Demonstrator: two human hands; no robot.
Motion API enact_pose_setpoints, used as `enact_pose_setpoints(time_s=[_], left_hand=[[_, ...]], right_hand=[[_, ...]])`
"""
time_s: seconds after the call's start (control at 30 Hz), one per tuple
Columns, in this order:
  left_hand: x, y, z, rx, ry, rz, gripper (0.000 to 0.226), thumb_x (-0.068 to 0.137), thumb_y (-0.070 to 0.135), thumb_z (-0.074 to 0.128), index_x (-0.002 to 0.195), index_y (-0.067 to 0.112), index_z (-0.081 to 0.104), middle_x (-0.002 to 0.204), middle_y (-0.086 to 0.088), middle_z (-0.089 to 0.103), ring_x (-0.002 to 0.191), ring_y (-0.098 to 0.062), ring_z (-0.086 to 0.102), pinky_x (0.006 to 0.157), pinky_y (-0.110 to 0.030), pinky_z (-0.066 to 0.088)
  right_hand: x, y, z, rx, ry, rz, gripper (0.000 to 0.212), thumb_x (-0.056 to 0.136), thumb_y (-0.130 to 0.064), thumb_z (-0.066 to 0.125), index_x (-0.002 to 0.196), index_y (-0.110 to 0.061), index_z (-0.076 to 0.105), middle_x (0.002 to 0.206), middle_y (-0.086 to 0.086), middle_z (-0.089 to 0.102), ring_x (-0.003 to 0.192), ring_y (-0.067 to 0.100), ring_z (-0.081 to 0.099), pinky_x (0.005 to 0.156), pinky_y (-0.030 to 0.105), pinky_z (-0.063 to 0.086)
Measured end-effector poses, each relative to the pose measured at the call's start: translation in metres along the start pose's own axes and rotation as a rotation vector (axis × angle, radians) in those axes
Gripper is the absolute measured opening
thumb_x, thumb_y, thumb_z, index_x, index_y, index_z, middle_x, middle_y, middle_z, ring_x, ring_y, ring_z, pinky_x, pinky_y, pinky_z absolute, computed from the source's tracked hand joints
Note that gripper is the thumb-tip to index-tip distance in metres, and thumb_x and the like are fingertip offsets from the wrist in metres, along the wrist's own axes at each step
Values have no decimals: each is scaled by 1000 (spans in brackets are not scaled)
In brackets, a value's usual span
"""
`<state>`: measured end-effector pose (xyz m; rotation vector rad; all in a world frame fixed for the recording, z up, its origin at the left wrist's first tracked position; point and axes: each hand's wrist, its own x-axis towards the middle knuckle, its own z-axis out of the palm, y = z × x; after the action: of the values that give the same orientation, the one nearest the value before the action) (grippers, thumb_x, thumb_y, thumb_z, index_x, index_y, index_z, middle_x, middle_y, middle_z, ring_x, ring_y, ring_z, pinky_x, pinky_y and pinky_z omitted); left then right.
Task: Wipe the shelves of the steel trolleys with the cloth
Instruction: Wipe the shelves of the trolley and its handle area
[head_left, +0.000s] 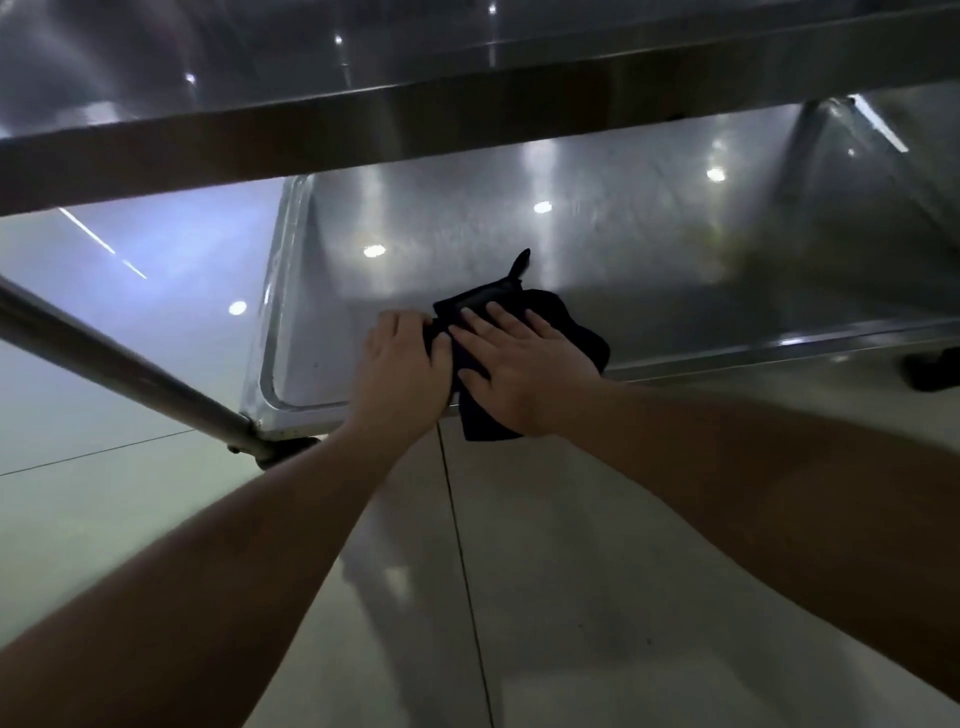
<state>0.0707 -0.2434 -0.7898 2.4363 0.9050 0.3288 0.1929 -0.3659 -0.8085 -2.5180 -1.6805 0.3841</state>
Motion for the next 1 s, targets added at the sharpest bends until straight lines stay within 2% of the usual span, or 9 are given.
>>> enact_pose_setpoints(time_s=[0.13,0.3,0.4,0.53,0.63,0.73,0.83,0.9,1.0], left_hand=[[3,-5,14,28,31,9,40,109,31,44,140,4,48,140,-17,49,128,-35,49,111,-46,39],[6,-9,22,198,-67,11,69,103,59,28,158,16,34,166,-12,31,154,-31,28,124,-50,26],[5,-8,25,240,-100,-9,78,97,70,22,162,25,26,172,-6,22,159,-26,16,126,-51,19],[5,-9,28,299,-86,-15,71,104,64,34,163,28,22,173,-6,18,160,-26,14,127,-51,17],[4,-7,30,337,-87,-3,73,103,64,36,164,26,22,173,-7,18,160,-27,13,127,-50,17],[5,-8,29,360,-95,13,76,102,66,35,165,26,19,174,-8,17,161,-27,12,127,-50,17],[6,-10,29,385,-98,18,79,101,68,34,165,26,18,174,-8,17,161,-26,11,128,-48,16],[7,-11,29,397,-107,13,82,98,72,31,166,27,17,174,-6,15,161,-24,9,128,-47,14],[7,-12,29,404,-117,16,83,99,73,29,166,27,14,175,-6,12,161,-24,8,129,-47,13]], right_hand=[[-7,24,-5,5,-2,-2,66,104,-58,12,165,-37,3,172,-15,-6,158,10,-10,128,43,-5],[-50,104,-18,-26,18,136,71,97,-64,2,164,-41,-2,170,-18,-10,156,5,-13,128,38,-6],[-88,172,-31,-47,11,281,76,93,-68,-2,163,-42,-1,170,-18,-9,157,6,-11,128,39,-1],[-138,261,-46,-51,34,557,77,93,-71,6,164,-40,5,173,-13,-1,159,14,1,126,45,8],[-144,296,-52,6,41,743,81,90,-72,10,164,-39,8,173,-13,1,159,18,4,126,50,9],[-123,298,-55,73,38,837,76,94,-68,13,164,-38,5,173,-14,-3,159,19,-1,126,52,5],[-83,285,-58,105,47,844,72,100,-63,15,165,-35,5,173,-10,-5,159,22,-6,125,54,2],[-47,263,-61,111,44,780,70,101,-59,15,165,-32,6,174,-8,-4,159,23,-7,126,54,0],[8,204,-60,94,32,575,67,103,-55,17,165,-34,6,174,-9,-5,159,21,-8,126,51,-3]])
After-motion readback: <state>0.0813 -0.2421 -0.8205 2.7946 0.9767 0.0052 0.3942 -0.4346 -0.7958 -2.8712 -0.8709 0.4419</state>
